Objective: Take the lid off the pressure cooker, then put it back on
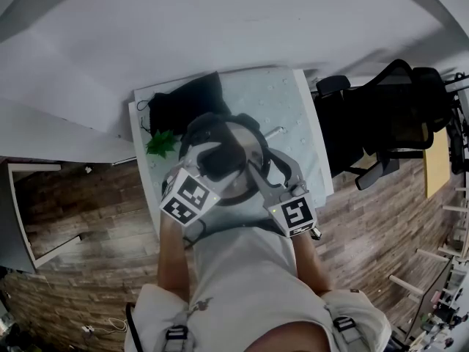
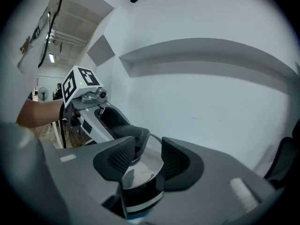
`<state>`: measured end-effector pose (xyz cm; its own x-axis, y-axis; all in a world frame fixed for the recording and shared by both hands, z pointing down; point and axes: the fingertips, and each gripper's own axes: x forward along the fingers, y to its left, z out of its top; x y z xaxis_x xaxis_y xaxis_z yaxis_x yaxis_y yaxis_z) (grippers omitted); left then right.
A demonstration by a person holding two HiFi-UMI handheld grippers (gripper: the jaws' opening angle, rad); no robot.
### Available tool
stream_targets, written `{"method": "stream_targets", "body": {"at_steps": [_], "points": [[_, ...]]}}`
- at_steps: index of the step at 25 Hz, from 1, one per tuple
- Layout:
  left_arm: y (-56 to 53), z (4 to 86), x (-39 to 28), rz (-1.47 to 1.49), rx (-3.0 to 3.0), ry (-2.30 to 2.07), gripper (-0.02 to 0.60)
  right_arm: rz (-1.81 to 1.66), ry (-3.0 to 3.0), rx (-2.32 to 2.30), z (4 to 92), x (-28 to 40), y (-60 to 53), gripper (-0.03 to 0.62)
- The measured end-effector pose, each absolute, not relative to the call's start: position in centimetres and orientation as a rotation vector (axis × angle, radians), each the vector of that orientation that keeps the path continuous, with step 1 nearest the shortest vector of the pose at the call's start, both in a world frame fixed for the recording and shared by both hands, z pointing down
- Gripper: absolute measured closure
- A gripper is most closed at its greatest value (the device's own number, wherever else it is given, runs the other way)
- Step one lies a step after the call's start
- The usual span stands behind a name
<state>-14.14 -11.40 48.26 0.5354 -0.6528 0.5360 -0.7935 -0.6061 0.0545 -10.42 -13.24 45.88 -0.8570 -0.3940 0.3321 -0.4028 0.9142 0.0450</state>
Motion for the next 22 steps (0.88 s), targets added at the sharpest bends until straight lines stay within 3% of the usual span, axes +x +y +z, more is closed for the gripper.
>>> {"method": "stream_targets", "body": {"at_steps": [12,22], "points": [[-11.9,45.4,-12.2,0.668,2.55,-1.211,0.305,0.012,-2.743,0.701,43.4,-8.3,-12.8,0.414],[-12.0,43.2,-6.6,0.676,2.665,-1.145,0.305,-0.017,-2.721,0.841,41.6,-2.9,-12.3,0.414]]}}
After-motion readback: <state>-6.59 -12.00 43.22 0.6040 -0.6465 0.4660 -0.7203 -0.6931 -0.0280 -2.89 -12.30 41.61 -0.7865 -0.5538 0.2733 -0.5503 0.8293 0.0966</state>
